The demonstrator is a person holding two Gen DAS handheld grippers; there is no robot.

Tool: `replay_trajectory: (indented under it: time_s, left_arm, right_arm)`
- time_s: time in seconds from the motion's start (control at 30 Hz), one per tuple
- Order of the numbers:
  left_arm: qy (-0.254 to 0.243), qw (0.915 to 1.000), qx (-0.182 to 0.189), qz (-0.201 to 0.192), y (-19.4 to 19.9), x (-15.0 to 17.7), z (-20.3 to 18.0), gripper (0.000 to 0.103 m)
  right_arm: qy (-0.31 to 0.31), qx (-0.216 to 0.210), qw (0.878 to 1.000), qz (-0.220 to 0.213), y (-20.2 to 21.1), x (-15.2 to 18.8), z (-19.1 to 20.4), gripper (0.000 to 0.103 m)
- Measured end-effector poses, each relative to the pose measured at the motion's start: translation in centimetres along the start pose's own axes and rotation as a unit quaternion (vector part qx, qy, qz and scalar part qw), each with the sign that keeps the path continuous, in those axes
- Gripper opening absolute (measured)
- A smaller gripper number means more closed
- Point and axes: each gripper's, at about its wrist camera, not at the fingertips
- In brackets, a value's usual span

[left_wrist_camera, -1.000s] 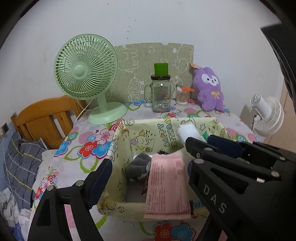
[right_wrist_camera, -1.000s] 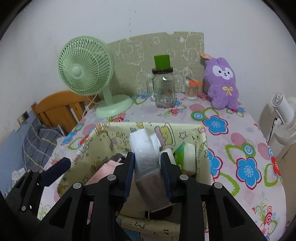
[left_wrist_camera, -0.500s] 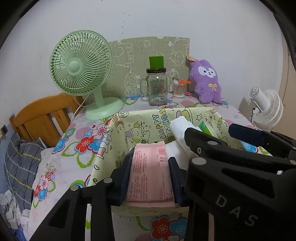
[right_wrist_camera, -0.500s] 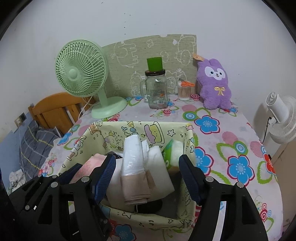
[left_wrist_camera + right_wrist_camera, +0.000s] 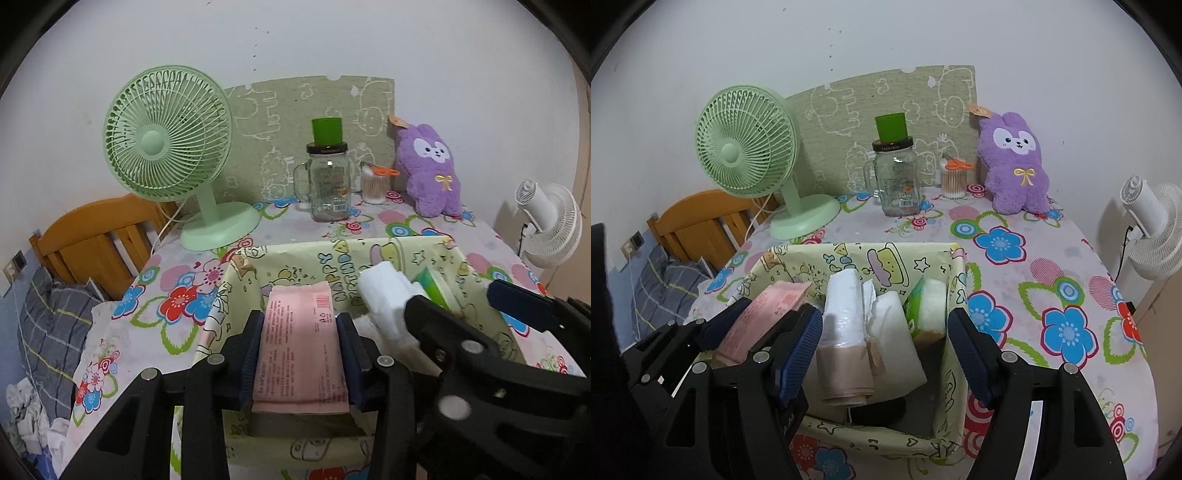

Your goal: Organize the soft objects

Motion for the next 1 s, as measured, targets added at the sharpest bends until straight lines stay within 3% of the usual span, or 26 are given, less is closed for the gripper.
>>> replay_trajectory:
  time_s: [0.07,0.13,0.2,0.57,1.0]
  left_arm:
    - [0.0,0.9999,-0.001,0.012,-0.5,0.2,0.2,0.045]
    - [-0.002,0.9999,-0.004,0.014,-0.6,0.3,0.3,0.075]
    - [0.0,1.0,-0.004,0.005,-0.1,0.2,0.4,0.082]
    - [-0.006,0.9997,0.016,-0.015,2.6,-0.2,-0.1,0.089]
    - [-0.002,0.9985,0.026,-0.049,8.4,-0.7,-0.2,0.099]
  right_arm:
    - [0.001,0.0,1.0,0.0,0.0,0.0,0.0,0.074]
    - [0.003,-0.002,1.0,0.0,-0.1,0.0,0.0,0.074]
    - [0.005,-0.004,1.0,0.001,-0.2,0.0,0.1,0.074]
    - [0.013,-0.002,1.0,-0.011,1.8,-0.2,0.6,0.074]
    - [0.022,0.0,0.999,-0.043,7.3,-0.5,1.5,0.087]
Point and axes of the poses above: each gripper's, at about its wrist camera, not at the fingertips, and y roughly against the way its jaws point, z to its left, x to its underside, and after that the axes turned 14 degrees about -z, right-handed
